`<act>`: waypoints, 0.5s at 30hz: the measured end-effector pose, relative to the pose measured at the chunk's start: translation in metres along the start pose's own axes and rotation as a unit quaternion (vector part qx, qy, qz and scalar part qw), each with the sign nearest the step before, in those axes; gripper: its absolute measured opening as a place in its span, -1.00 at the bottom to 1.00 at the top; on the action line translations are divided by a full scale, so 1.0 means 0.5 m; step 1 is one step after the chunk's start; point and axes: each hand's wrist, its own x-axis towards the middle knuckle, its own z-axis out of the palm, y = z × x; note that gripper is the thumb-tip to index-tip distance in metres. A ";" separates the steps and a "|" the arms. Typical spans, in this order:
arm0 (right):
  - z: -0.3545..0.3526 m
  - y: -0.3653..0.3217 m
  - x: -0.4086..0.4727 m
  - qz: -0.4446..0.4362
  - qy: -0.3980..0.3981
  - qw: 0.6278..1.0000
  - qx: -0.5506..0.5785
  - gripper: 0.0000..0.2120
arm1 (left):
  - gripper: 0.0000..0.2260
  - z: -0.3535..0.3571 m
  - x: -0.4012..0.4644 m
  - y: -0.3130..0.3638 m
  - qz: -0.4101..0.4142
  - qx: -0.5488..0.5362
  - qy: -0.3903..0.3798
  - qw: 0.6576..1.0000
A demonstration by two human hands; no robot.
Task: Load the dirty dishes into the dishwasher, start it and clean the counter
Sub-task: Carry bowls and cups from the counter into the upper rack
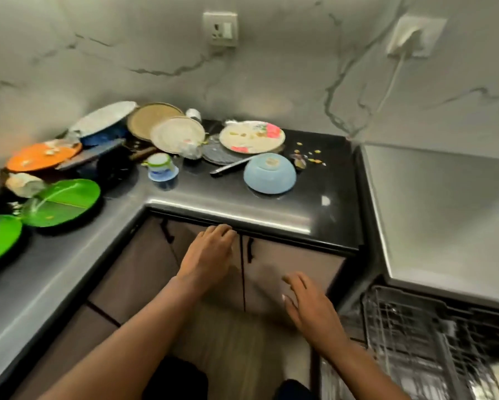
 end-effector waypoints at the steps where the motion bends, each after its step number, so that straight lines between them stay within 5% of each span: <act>1: 0.004 -0.021 0.029 -0.015 0.000 1.000 0.016 -0.57 | -0.72 -0.014 0.002 -0.036 -0.025 0.001 0.004 1.000; 15: 0.097 -0.232 0.673 -0.215 0.020 0.975 0.060 -0.53 | -0.62 -0.101 0.191 -0.461 -0.296 0.029 0.040 0.954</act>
